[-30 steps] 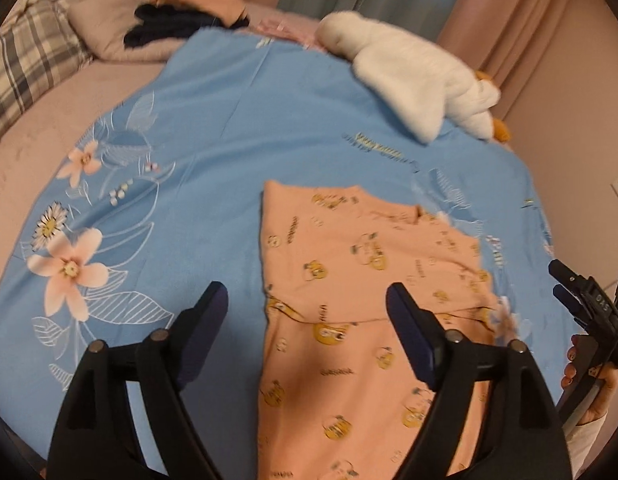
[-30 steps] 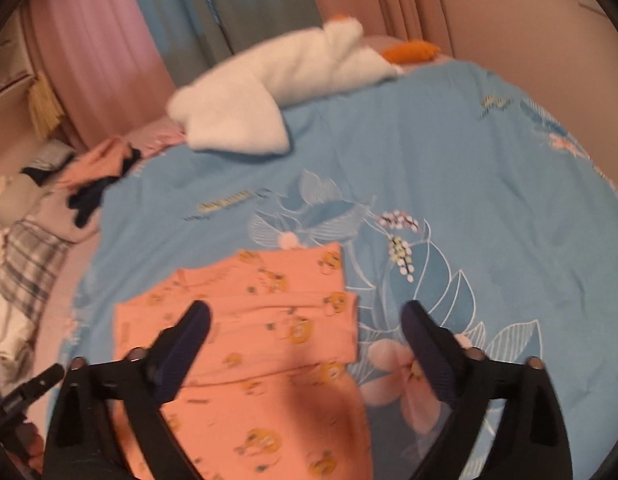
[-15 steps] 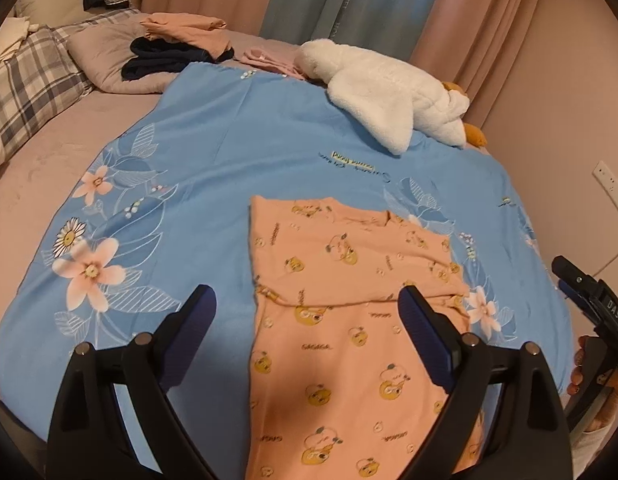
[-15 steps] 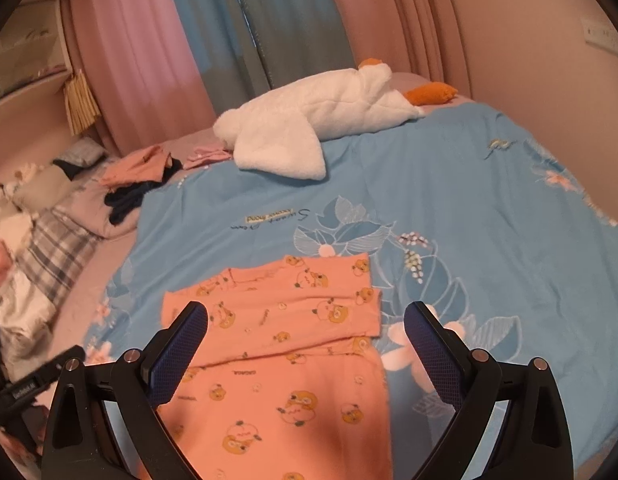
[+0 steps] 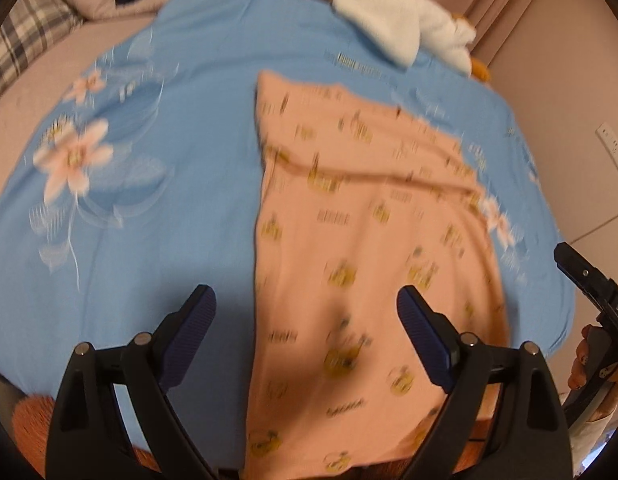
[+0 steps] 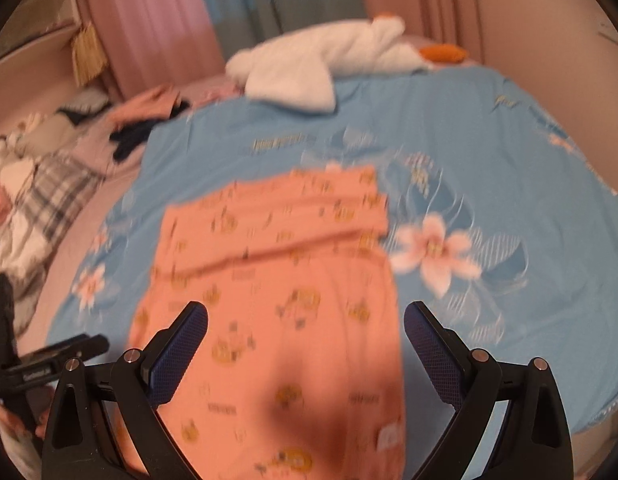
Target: Fold small clothes
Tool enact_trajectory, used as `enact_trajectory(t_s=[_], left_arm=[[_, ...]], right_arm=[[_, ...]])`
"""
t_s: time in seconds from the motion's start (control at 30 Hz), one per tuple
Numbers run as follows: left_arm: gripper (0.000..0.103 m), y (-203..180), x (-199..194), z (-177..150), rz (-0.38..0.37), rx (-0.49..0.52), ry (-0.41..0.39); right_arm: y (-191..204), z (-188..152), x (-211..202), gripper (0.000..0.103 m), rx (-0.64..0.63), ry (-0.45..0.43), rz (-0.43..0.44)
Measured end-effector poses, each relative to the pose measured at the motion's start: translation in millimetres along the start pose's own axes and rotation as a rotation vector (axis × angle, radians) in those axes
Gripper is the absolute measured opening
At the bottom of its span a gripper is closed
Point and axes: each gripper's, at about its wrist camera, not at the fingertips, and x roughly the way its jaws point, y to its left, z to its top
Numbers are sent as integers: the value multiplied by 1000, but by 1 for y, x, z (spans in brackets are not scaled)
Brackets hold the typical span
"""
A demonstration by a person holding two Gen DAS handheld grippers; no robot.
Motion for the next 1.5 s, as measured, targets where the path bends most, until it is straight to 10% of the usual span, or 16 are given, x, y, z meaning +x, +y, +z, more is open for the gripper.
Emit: enact_trajectory(t_s=[0.93, 1.03, 1.07, 1.17, 1.5], left_arm=[[60, 28, 9, -96, -137, -74, 264], [30, 27, 7, -101, -121, -67, 268], [2, 27, 8, -103, -124, -53, 274], [4, 31, 12, -102, -151, -81, 283], [3, 27, -30, -94, -230, -132, 177]], right_arm=[[-54, -119, 0, 63, 168, 327, -41], [-58, -126, 3, 45, 194, 347, -6], [-58, -127, 3, 43, 194, 345, -6], [-56, -125, 4, 13, 184, 340, 13], [-64, -112, -40, 10, 232, 229, 165]])
